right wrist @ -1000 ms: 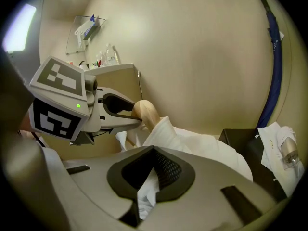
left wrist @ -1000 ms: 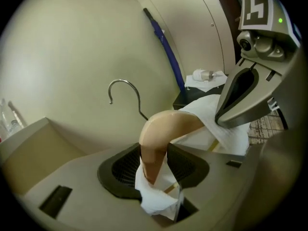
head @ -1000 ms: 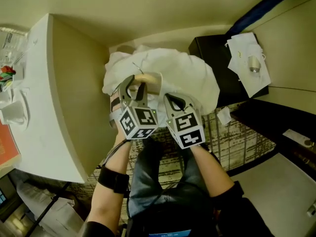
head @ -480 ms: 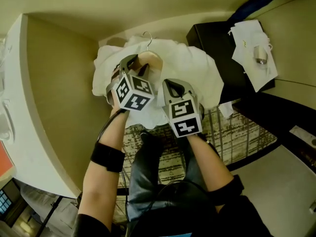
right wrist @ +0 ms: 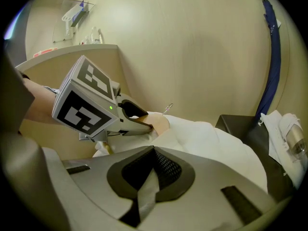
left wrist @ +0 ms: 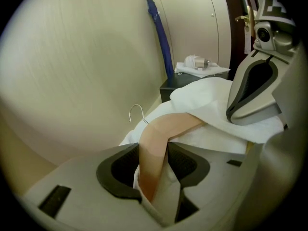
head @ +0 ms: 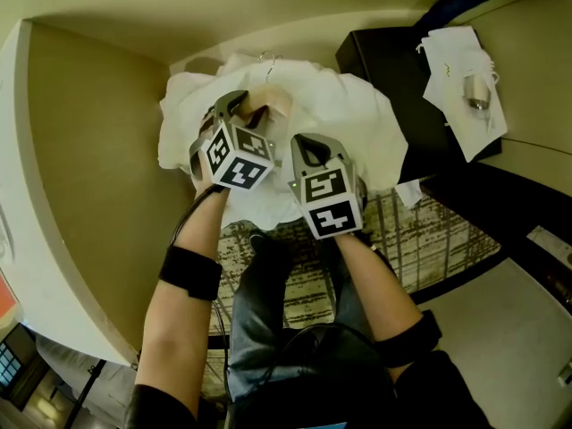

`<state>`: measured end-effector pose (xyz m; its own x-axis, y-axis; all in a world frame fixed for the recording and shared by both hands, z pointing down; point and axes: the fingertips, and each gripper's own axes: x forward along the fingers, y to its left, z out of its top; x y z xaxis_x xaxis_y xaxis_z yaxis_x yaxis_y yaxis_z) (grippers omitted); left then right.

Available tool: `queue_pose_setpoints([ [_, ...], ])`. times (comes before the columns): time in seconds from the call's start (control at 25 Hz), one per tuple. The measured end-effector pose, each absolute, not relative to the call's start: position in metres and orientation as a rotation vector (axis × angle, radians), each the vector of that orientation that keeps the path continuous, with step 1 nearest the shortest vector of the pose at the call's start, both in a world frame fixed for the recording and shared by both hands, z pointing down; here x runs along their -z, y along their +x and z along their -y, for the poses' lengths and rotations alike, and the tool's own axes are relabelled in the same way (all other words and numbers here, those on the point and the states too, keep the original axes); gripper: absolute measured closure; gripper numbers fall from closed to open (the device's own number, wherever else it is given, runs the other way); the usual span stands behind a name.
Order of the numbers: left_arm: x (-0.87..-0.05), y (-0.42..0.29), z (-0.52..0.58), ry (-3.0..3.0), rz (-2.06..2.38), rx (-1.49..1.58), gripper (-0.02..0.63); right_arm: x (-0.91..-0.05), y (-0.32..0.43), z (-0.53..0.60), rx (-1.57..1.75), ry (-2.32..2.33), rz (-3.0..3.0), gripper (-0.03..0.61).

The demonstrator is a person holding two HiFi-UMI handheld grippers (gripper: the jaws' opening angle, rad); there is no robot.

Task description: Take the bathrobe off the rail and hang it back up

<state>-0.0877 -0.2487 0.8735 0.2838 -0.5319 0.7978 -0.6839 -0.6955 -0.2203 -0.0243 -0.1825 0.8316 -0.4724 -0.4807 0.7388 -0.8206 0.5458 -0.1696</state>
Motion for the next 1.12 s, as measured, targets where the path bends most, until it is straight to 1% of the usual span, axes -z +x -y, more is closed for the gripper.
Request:
queue_pose_setpoints([
  [0.08,-0.871,-0.088,0.248,2.374,1.178,-1.368,0.416,-0.830,-0.024,0.182,-0.691,1.046,2.146,0.554],
  [0.2,-0.864,-0.091,0.245,2.344,1.219,-1.313,0.370,-0.825,-0.024,0.182,-0.705,1.053,2.159,0.554],
  [0.36,-0.838,-0.091,0.238,2.347,1.257,-1.275,0.370,-0.808,-0.020,0.183,-0.712,1.075,2.175,0.554],
  [0.48,-0.801,-0.090,0.229,2.354,1.304,-1.225,0.371,-0.781,-0.015,0.181,-0.709,1.091,2.186,0.552],
  [0.52,-0.784,-0.090,0.225,2.353,1.323,-1.196,0.381,-0.769,-0.013,0.179,-0.703,1.093,2.191,0.552],
  [0.72,-0.680,-0.093,0.203,2.353,1.457,-1.036,0.539,-0.692,-0.003,0.178,-0.655,1.107,2.231,0.552],
  [0.84,-0.608,-0.094,0.193,2.389,1.515,-0.941,0.608,-0.642,0.002,0.180,-0.610,1.118,2.265,0.554],
  [1.12,-0.481,-0.105,0.136,2.359,1.556,-0.721,0.612,-0.535,0.002,0.151,-0.517,1.072,2.370,0.554],
])
